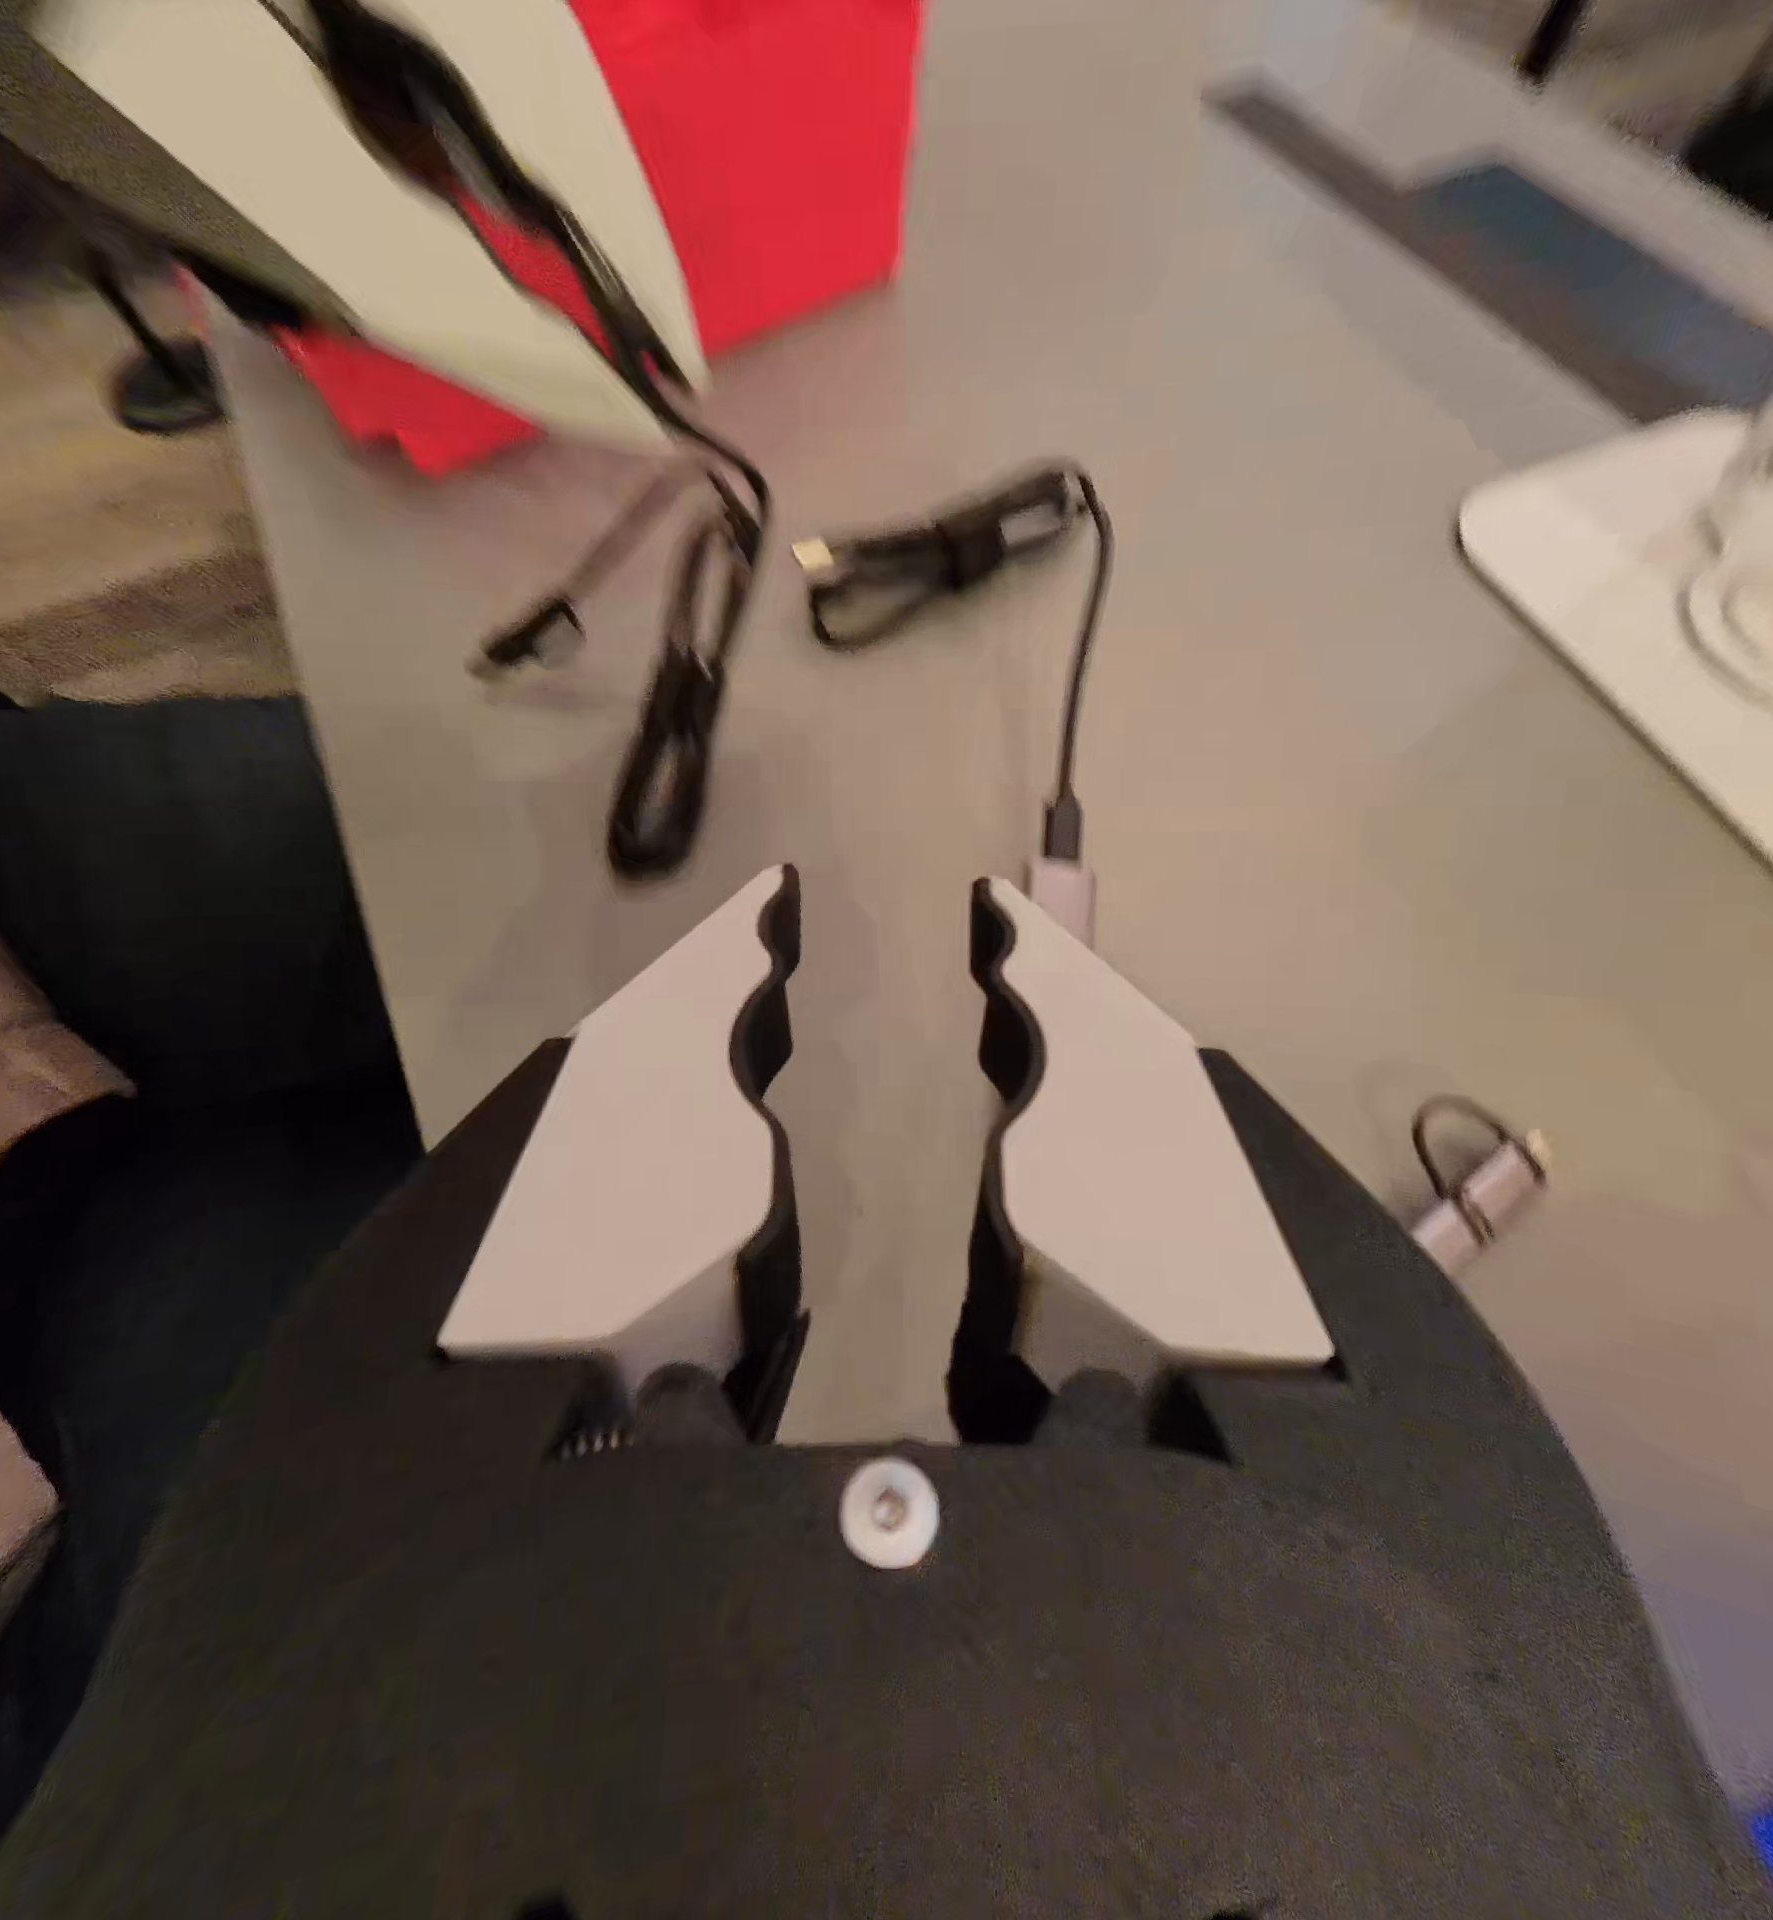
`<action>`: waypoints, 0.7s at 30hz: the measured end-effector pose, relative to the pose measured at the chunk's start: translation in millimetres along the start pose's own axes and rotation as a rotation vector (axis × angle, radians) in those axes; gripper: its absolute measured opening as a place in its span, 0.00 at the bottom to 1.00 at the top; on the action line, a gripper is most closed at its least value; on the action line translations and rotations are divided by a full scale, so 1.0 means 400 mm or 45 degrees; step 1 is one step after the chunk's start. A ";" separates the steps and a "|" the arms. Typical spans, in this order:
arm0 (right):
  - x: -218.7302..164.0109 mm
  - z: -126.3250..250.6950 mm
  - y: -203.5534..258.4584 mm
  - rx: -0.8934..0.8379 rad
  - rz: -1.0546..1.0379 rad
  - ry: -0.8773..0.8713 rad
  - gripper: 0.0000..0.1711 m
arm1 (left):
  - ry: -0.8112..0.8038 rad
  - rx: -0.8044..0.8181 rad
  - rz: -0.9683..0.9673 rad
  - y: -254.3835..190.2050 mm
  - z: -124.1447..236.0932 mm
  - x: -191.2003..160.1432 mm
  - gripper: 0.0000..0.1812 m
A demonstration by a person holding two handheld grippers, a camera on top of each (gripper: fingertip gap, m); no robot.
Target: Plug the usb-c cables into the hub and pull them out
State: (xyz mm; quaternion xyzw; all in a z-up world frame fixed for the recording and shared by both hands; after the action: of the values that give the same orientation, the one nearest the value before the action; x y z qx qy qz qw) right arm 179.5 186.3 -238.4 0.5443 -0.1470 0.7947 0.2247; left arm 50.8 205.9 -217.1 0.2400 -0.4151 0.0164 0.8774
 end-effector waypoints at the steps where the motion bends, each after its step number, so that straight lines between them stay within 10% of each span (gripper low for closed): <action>1: 0.025 -0.001 0.018 0.041 0.030 -0.059 0.15 | 0.004 -0.035 0.010 -0.012 -0.015 -0.003 0.04; 10: 0.096 -0.092 0.090 0.197 0.290 -0.103 0.10 | -0.006 -0.226 -0.027 -0.064 -0.080 0.002 0.04; 21: 0.097 -0.137 0.073 0.299 -0.025 -0.120 0.02 | -0.054 -0.187 -0.105 -0.057 -0.098 0.010 0.05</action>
State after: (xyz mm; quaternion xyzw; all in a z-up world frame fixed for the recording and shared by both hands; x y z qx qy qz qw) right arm 108.7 195.3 -221.9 0.6049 -0.0579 0.7779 0.1599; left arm 86.7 202.2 -244.7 0.1922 -0.4235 -0.0555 0.8835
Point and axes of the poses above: each gripper's, where its closed fingertips meet, z back along the fingers, x out of its top, y = z × x across the jaws, the point moved 2 cm from there along z, back along the fingers, and after that the axes turned 11 degrees about -y, right-handed, at the moved point
